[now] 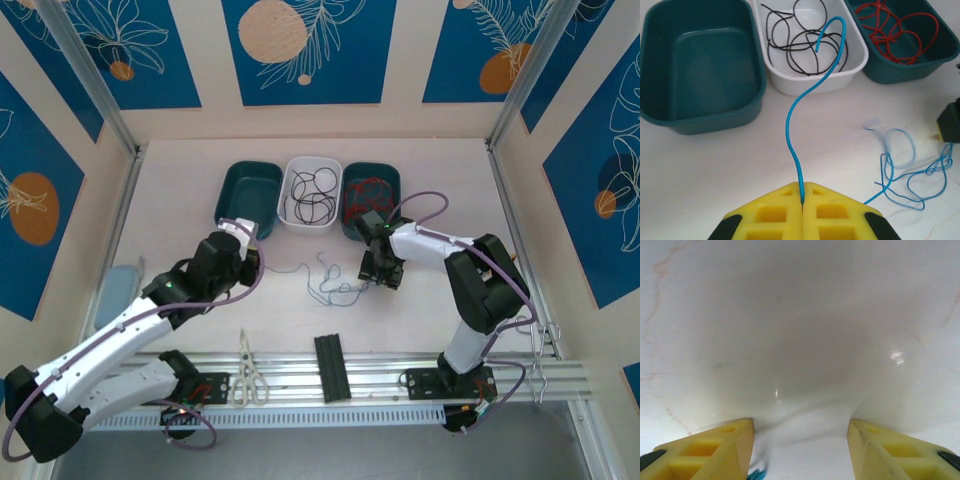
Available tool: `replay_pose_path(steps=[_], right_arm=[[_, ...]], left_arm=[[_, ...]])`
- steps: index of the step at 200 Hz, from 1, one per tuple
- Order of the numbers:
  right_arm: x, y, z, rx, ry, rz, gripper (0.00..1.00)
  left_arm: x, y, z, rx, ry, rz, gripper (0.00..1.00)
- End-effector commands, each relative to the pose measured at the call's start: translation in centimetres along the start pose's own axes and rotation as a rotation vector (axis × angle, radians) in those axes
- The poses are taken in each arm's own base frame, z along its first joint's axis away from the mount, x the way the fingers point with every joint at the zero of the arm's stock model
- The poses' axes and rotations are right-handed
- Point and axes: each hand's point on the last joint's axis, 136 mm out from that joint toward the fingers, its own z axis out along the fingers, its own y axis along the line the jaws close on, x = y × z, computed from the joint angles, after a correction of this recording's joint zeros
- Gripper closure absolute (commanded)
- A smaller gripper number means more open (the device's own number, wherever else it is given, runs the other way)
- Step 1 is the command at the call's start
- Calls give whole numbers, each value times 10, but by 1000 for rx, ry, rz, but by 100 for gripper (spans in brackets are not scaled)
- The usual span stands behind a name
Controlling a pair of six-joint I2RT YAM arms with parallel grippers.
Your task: Untangle the cables
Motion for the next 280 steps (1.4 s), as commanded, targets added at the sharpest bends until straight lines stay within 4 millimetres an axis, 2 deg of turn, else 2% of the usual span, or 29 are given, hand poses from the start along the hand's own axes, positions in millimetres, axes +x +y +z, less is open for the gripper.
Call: replay_pose_path(steps=[1, 45, 68, 104, 135, 174, 200, 233, 257, 280], right_arm=[[1, -25, -5, 65, -8, 27, 49], [-2, -49, -13, 78, -33, 75, 52], [-3, -58, -18, 75, -42, 97, 54], [-8, -49, -43, 2, -108, 76, 54], [-9, -14, -72, -126, -188, -28, 53], [7, 55, -85, -305, -187, -184, 48], [25, 109, -81, -380, -141, -295, 51], [49, 166, -69, -387, -84, -433, 56], [57, 190, -62, -341, -92, -508, 57], [57, 196, -49, -301, -80, -521, 57]], left_arm=[[5, 16, -5, -59, 26, 36, 100], [-1, 31, -11, -99, 25, 45, 100], [-5, 32, -14, -93, 13, 39, 100], [-6, 26, -13, -55, 6, 38, 100], [-8, 17, -9, -5, 0, 21, 100], [-10, 9, -5, 33, -5, -1, 100], [-12, 6, -3, 49, -9, -14, 100], [-12, 6, -3, 48, -11, -30, 100], [-12, 8, -4, 39, -9, -37, 100], [-13, 10, -6, 33, -13, -42, 100]])
